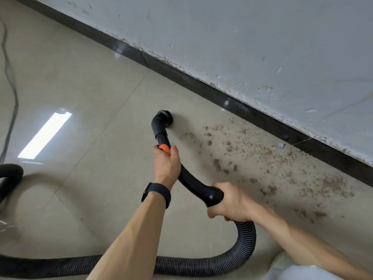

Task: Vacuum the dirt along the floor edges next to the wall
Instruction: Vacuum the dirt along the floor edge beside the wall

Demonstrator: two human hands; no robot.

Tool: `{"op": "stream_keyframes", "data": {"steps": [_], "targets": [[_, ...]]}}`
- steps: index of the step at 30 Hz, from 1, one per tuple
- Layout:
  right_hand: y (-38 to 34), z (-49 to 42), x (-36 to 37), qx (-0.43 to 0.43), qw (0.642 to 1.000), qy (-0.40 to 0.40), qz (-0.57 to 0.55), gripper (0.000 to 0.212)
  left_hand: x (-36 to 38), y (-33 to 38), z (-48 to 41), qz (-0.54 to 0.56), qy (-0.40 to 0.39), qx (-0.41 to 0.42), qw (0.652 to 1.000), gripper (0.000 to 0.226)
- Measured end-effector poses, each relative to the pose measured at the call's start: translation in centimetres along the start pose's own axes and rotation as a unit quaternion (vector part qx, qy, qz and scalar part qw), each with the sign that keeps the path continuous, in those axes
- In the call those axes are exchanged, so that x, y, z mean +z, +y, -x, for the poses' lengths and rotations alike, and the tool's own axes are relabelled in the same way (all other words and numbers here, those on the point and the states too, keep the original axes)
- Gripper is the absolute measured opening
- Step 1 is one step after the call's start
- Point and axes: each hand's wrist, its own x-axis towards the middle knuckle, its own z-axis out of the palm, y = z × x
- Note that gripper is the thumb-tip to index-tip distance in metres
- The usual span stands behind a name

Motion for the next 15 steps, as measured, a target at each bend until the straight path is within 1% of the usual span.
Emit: {"op": "stream_keyframes", "data": {"steps": [4, 8, 15], "targets": [[0.2, 0.8, 1.3, -0.001, 1.0, -0.019, 0.019, 0.031, -1.2, -2.2, 1.7, 0.027, 0.017, -0.017, 0.999, 0.037], [1.4, 1.5, 1.7, 0.018, 1.0, -0.012, 0.011, 0.033, -0.5, -3.0, 2.6, 0.048, 0.022, -0.022, 0.998, 0.039], [2.0, 2.4, 0.9, 0.027, 0.999, 0.017, -0.011, 0.031, 1.4, -1.1, 2.5, 0.026, -0.004, 0.006, 1.0, 0.026]]}}
